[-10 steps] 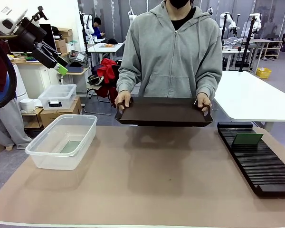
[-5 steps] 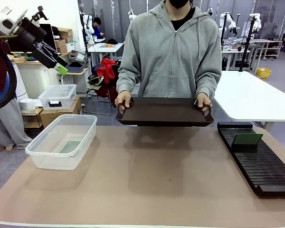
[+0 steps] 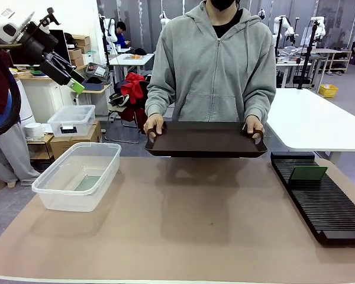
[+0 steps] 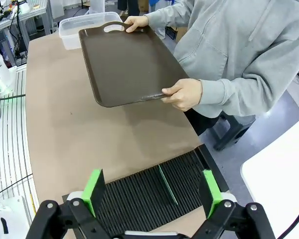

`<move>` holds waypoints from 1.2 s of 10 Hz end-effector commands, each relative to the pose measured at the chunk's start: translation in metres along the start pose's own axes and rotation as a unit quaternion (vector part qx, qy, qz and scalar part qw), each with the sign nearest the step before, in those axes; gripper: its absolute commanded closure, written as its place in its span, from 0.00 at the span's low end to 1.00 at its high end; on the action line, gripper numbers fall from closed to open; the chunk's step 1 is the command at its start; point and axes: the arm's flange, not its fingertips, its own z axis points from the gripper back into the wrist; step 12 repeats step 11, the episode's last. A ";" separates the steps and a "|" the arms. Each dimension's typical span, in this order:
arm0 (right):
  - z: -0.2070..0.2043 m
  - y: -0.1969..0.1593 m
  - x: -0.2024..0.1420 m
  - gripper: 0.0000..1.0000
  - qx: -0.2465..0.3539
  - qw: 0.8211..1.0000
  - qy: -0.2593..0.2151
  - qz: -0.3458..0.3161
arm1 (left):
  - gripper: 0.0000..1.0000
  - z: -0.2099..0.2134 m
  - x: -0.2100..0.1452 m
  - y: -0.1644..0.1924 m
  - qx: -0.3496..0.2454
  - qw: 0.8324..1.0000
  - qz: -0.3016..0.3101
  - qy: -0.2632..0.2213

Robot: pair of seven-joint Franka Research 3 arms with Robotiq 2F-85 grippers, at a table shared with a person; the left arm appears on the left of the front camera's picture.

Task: Sort PCBs into racks and boxes based on the side picked up.
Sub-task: If the short side of the Blank PCB is picked up, insert it into the PCB Rack ; if the long side is picked up, place it in the Organizing box.

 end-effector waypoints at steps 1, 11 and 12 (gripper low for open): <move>-0.001 0.001 0.001 0.00 0.002 1.000 0.000 -0.005 | 0.00 -0.001 0.000 0.000 0.000 1.000 0.001 0.001; -0.001 0.001 0.001 0.00 0.002 1.000 0.000 -0.005 | 0.00 -0.001 0.000 0.000 0.000 1.000 0.001 0.001; -0.001 0.001 0.001 0.00 0.002 1.000 0.000 -0.005 | 0.00 -0.001 0.000 0.000 0.000 1.000 0.001 0.001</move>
